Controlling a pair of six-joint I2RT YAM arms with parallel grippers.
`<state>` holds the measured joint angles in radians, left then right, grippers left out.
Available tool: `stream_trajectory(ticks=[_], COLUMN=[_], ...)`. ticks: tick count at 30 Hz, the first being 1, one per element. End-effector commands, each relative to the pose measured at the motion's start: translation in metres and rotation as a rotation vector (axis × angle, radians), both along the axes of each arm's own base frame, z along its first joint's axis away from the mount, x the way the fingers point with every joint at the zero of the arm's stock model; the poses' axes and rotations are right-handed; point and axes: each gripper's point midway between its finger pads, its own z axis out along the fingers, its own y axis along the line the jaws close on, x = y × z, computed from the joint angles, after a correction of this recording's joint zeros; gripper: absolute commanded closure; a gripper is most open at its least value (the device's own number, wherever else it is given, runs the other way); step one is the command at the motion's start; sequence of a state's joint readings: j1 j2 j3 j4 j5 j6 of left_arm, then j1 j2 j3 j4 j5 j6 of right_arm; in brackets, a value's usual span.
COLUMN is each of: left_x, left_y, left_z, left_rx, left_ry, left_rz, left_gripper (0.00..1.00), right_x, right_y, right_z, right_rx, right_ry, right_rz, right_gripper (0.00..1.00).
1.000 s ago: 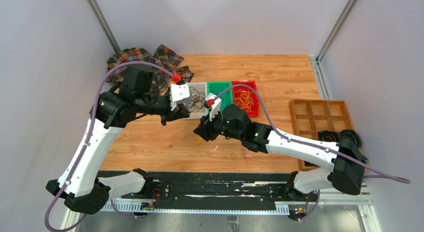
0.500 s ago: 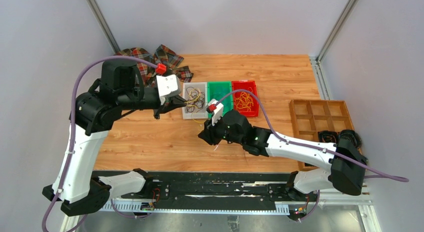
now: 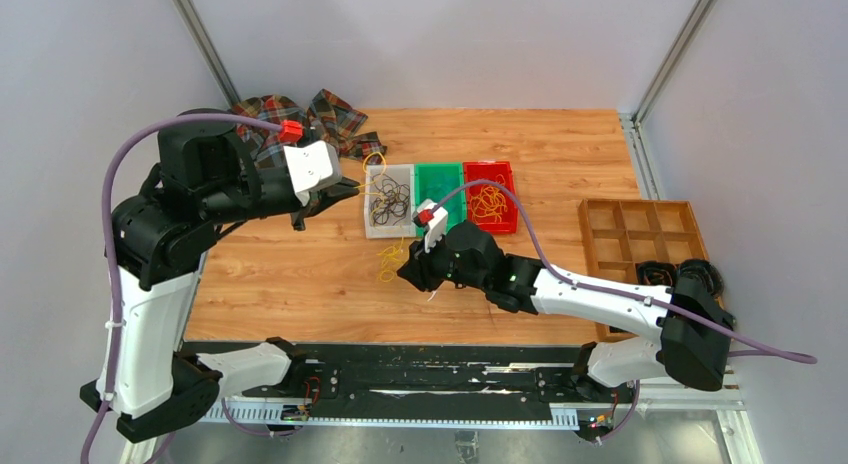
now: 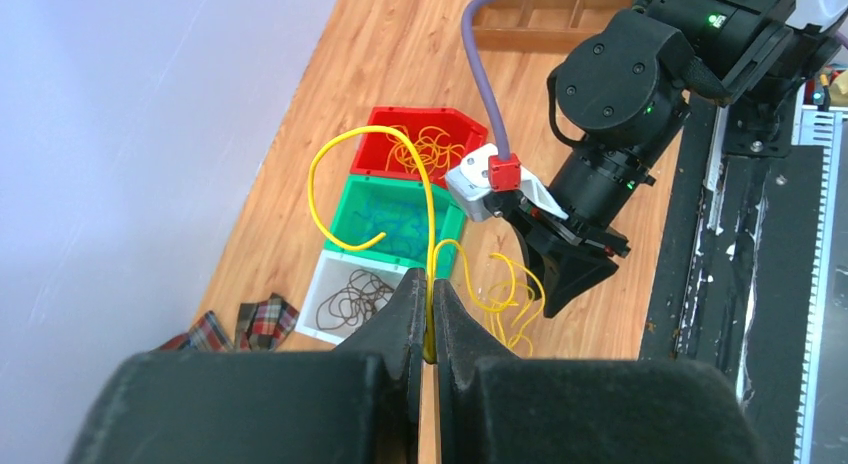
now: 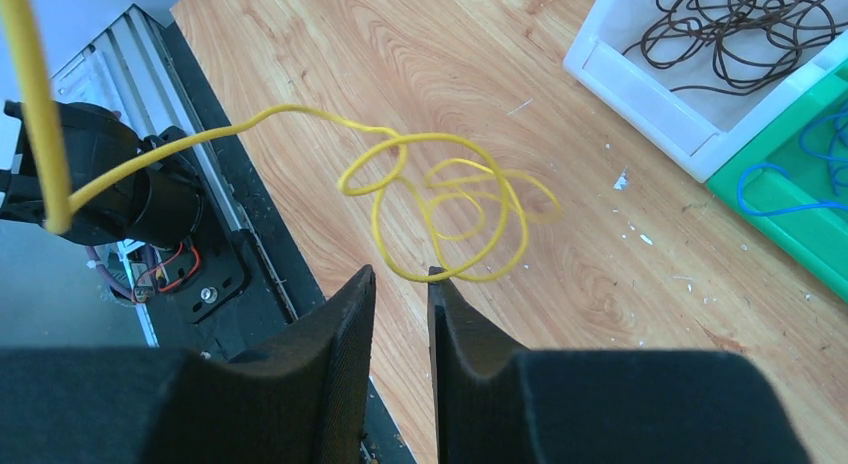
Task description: Untangle the cables
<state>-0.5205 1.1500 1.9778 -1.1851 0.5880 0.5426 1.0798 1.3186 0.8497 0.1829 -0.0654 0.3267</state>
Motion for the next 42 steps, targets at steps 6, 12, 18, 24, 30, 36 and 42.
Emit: stream_trajectory(ticks=[6, 12, 18, 24, 30, 36, 42], left_x=[0.004, 0.004, 0.004, 0.002, 0.002, 0.000, 0.000], left_y=[0.001, 0.000, 0.001, 0.001, 0.000, -0.002, 0.000], left_z=[-0.007, -0.009, -0.012, -0.013, -0.020, -0.026, -0.023], left_rx=[0.022, 0.027, 0.033, 0.032, 0.043, 0.046, 0.043], left_ry=[0.004, 0.005, 0.008, 0.010, 0.021, 0.042, 0.029], left_rz=[0.012, 0.008, 0.007, 0.001, -0.005, -0.019, -0.013], left_gripper=[1.00, 1.00, 0.99, 1.00, 1.00, 0.99, 0.99], right_x=[0.006, -0.006, -0.011, -0.017, -0.021, -0.015, 0.000], right_y=[-0.014, -0.012, -0.008, -0.002, 0.008, 0.016, 0.010], right_z=[0.024, 0.065, 0.087, 0.106, 0.122, 0.123, 0.107], right_rx=[0.036, 0.129, 0.182, 0.246, 0.283, 0.281, 0.196], right_ry=[-0.038, -0.067, -0.080, -0.073, -0.064, -0.052, -0.068], right_rz=[-0.050, 0.012, 0.041, 0.078, 0.120, 0.103, 0.032], right_gripper=[0.54, 0.27, 0.25, 0.25, 0.26, 0.33, 0.36])
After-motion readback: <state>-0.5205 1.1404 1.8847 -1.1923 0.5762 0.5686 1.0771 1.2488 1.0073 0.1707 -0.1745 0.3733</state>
